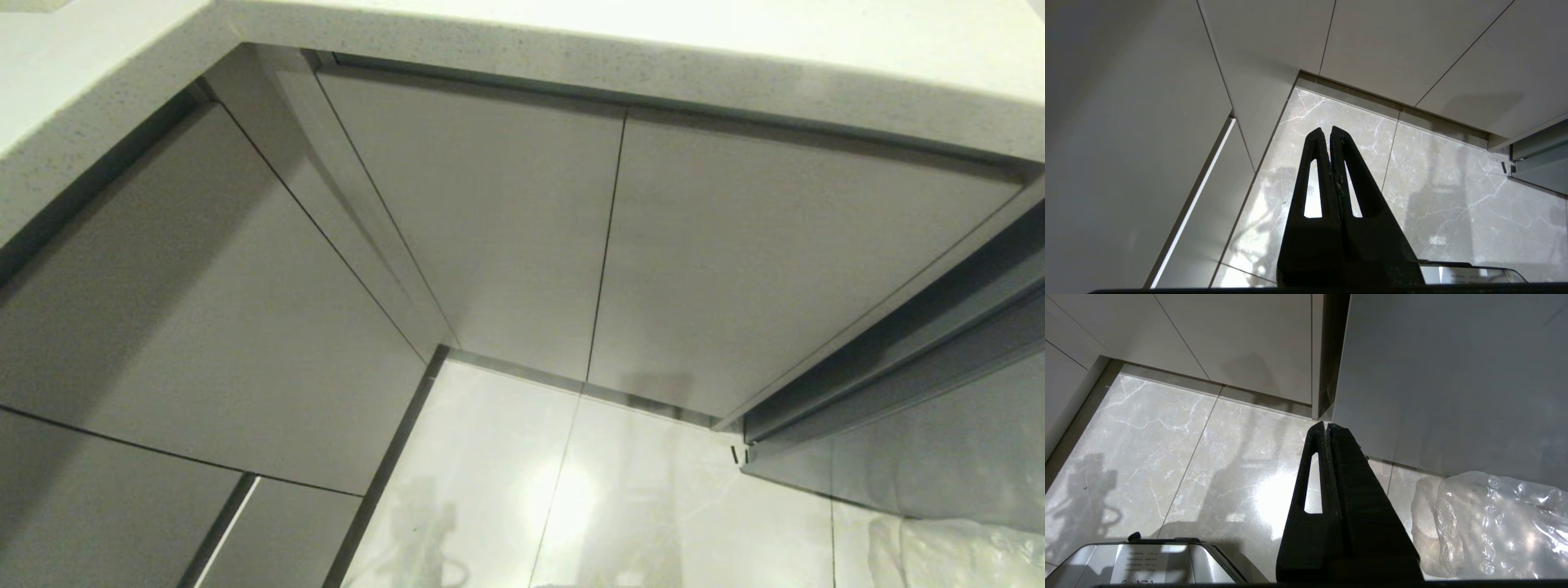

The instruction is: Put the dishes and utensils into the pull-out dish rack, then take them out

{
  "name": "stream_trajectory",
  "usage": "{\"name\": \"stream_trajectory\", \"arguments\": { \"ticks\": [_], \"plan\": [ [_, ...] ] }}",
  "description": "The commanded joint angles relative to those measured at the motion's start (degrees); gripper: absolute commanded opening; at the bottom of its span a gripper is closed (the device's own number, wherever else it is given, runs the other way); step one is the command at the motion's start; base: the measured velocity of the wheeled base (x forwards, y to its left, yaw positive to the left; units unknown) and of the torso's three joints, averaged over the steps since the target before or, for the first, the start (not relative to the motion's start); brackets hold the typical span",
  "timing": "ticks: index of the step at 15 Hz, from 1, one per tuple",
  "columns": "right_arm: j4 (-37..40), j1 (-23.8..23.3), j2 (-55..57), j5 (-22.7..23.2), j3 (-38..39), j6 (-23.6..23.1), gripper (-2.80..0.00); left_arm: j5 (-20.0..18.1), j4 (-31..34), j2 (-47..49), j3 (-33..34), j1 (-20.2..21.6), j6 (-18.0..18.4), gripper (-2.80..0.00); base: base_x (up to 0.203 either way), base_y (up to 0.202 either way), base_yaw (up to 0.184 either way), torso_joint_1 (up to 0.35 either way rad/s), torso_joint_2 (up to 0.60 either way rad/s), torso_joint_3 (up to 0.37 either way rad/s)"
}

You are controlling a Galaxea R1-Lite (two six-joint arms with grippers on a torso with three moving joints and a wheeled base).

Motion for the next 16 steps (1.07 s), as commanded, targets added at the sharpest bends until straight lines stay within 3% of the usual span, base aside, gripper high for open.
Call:
{"name": "stream_trajectory", "arguments": {
  "ticks": [1,16],
  "plan": [
    [0.0,0.0,0.03,0.0,0.0,0.01,-2.8,0.04,-0.02,0.13,0.01,0.02,-0.09,-2.8,0.0,0.0,0.0,0.002,0.0,0.047],
    [0.0,0.0,0.03,0.0,0.0,0.01,-2.8,0.04,-0.02,0.13,0.01,0.02,-0.03,-2.8,0.0,0.0,0.0,0.003,0.0,0.19]
  ]
}}
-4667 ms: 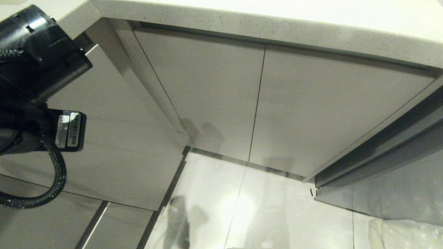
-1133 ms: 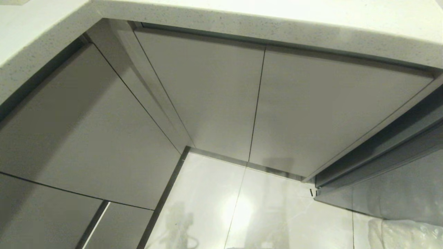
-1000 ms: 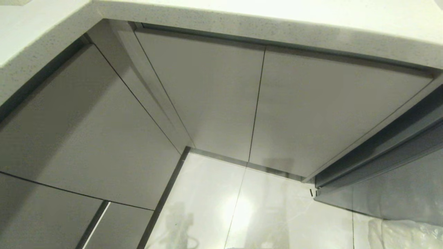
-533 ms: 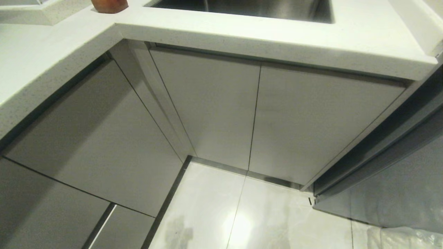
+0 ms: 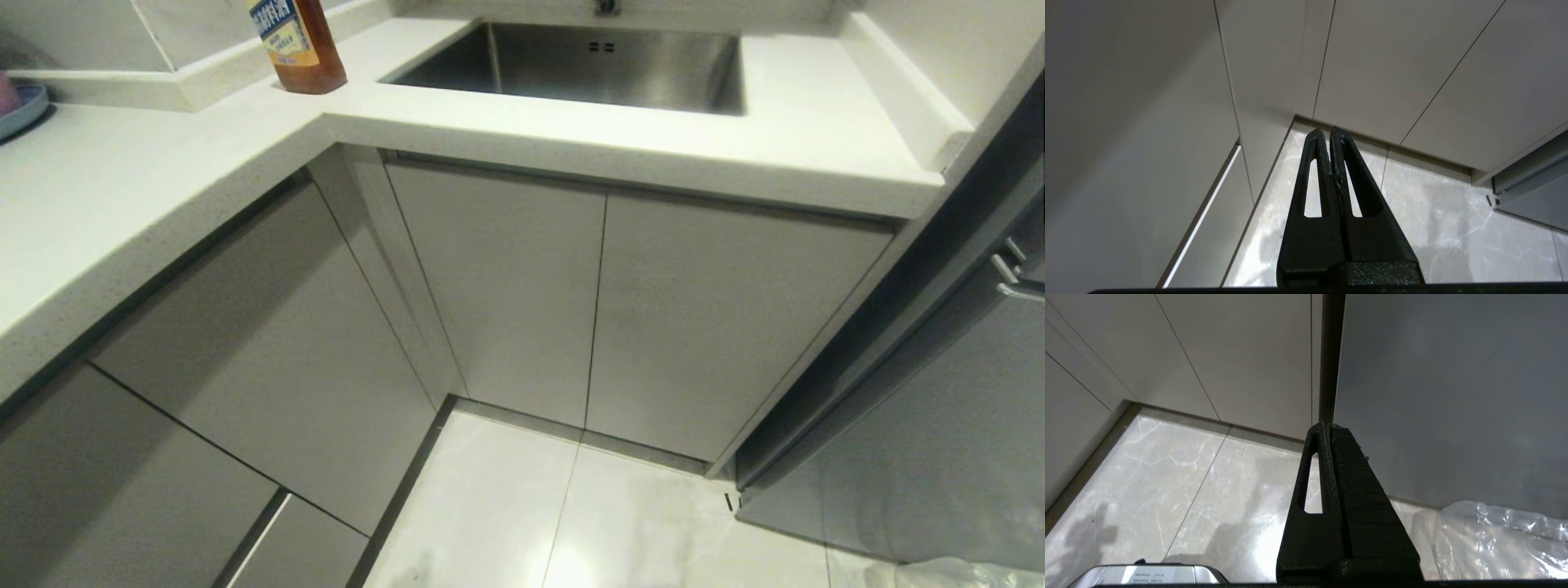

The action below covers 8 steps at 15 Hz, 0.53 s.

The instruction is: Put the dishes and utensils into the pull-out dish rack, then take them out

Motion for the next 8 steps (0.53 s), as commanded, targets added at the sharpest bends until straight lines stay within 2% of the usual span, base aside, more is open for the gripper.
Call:
{"name": "stream_trajectory", "arguments": {
  "ticks": [1,8],
  "plan": [
    [0.0,0.0,0.02,0.0,0.0,0.02,-2.8,0.04,-0.11,0.11,0.01,0.02,0.0,-2.8,0.0,0.0,0.0,-0.003,0.0,0.201],
    [0.0,0.0,0.02,0.0,0.0,0.02,-2.8,0.04,-0.11,0.11,0.01,0.02,0.0,-2.8,0.0,0.0,0.0,0.002,0.0,0.203]
  ]
}}
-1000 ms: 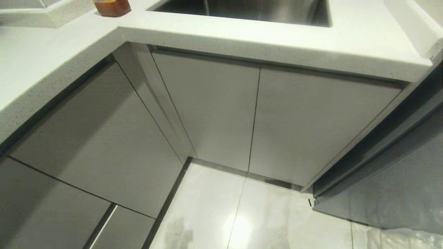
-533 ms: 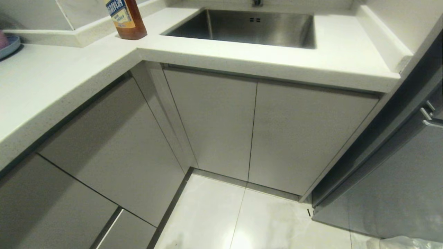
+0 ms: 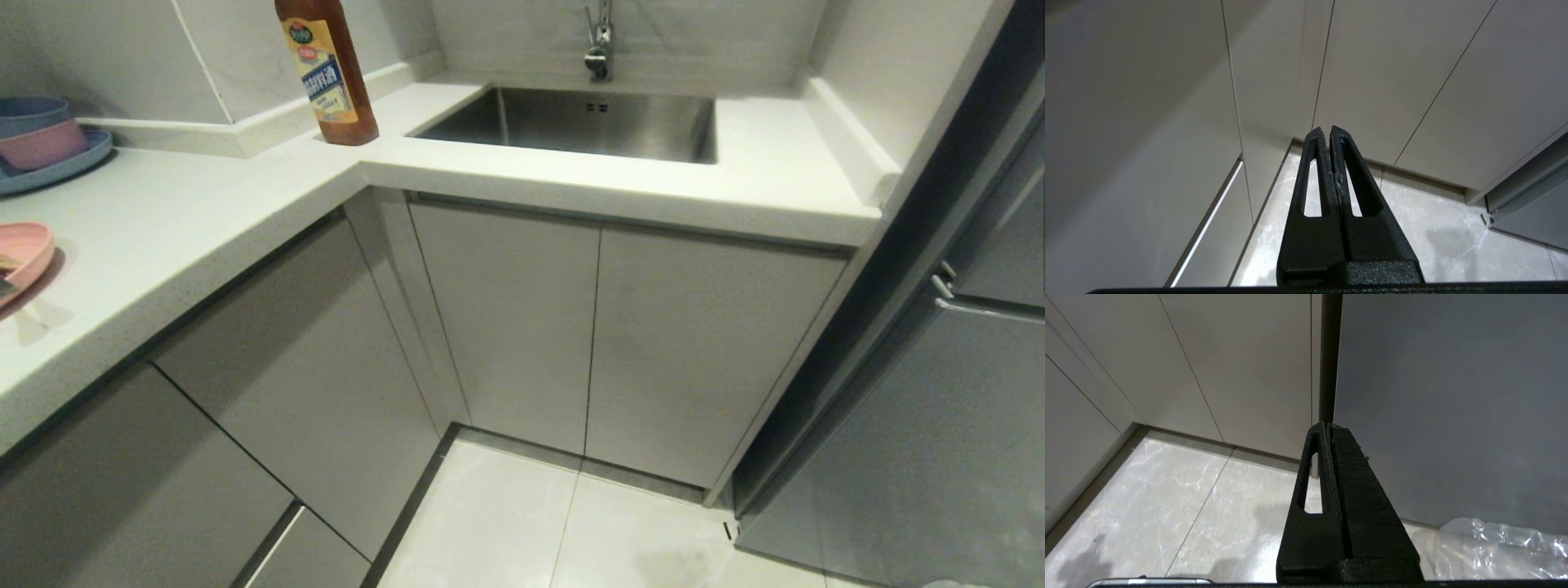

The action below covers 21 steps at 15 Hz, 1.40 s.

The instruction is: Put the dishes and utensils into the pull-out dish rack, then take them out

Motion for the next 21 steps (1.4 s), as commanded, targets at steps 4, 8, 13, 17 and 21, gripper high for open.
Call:
{"name": "stream_trajectory", "arguments": {
  "ticks": [4,8,13,17,21],
  "plan": [
    [0.0,0.0,0.02,0.0,0.0,0.0,-2.8,0.02,-0.05,0.09,0.01,0.02,0.04,-2.8,0.0,0.0,0.0,0.002,0.0,0.204],
    [0.0,0.0,0.02,0.0,0.0,0.0,-2.8,0.02,-0.05,0.09,0.01,0.02,0.04,-2.8,0.0,0.0,0.0,0.004,0.0,0.205],
    [0.0,0.0,0.02,0.0,0.0,0.0,-2.8,0.02,-0.05,0.09,0.01,0.02,0.13,-2.8,0.0,0.0,0.0,0.004,0.0,0.202],
    [0.0,0.0,0.02,0.0,0.0,0.0,-2.8,0.02,-0.05,0.05,0.01,0.02,0.13,-2.8,0.0,0.0,0.0,0.001,0.0,0.199],
    [0.0,0.0,0.02,0.0,0.0,0.0,-2.8,0.02,-0.02,0.09,0.01,0.02,0.04,-2.8,0.0,0.0,0.0,0.001,0.0,0.181]
  ]
}}
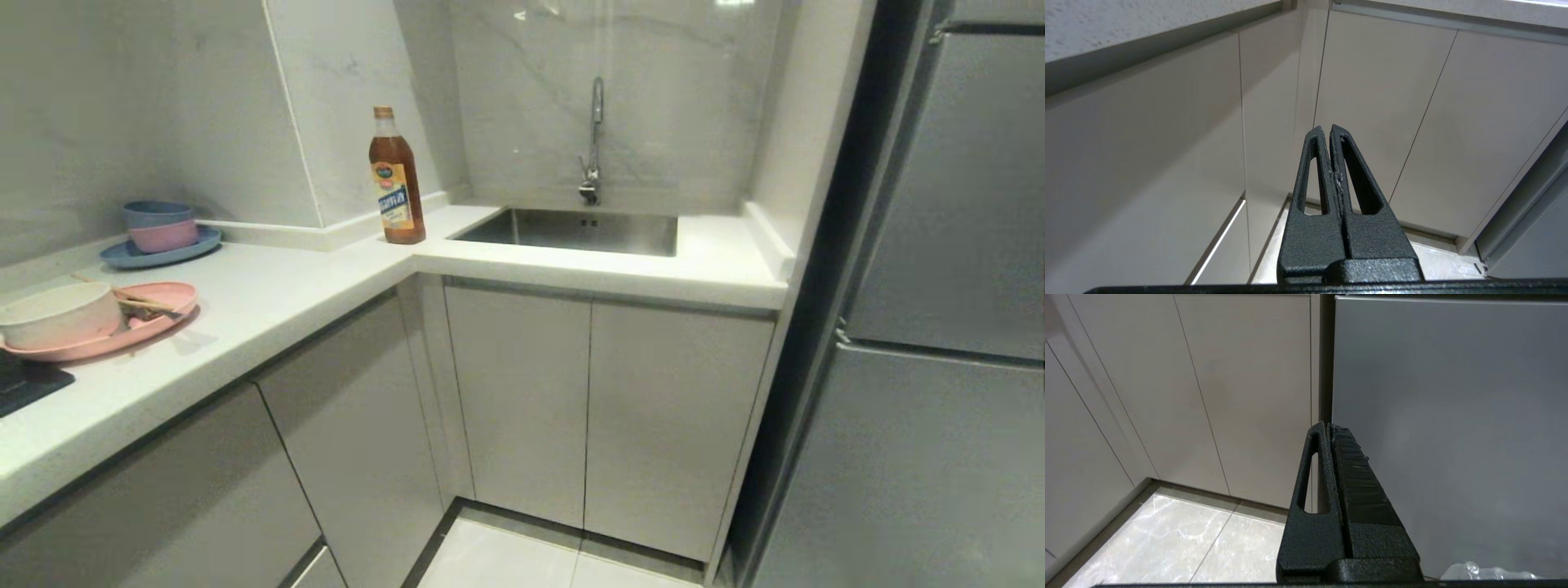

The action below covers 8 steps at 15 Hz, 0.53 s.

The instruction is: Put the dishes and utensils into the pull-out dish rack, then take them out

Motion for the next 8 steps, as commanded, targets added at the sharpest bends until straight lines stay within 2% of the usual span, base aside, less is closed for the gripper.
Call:
{"name": "stream_trajectory", "arguments": {
  "ticks": [1,8],
  "plan": [
    [0.0,0.0,0.04,0.0,0.0,0.02,-2.8,0.02,0.04,0.07,0.01,0.02,-0.07,-2.8,0.0,0.0,0.0,0.007,0.0,0.076],
    [0.0,0.0,0.04,0.0,0.0,0.02,-2.8,0.02,0.06,0.07,0.01,0.02,-0.07,-2.8,0.0,0.0,0.0,0.0,0.0,0.01]
  ]
}}
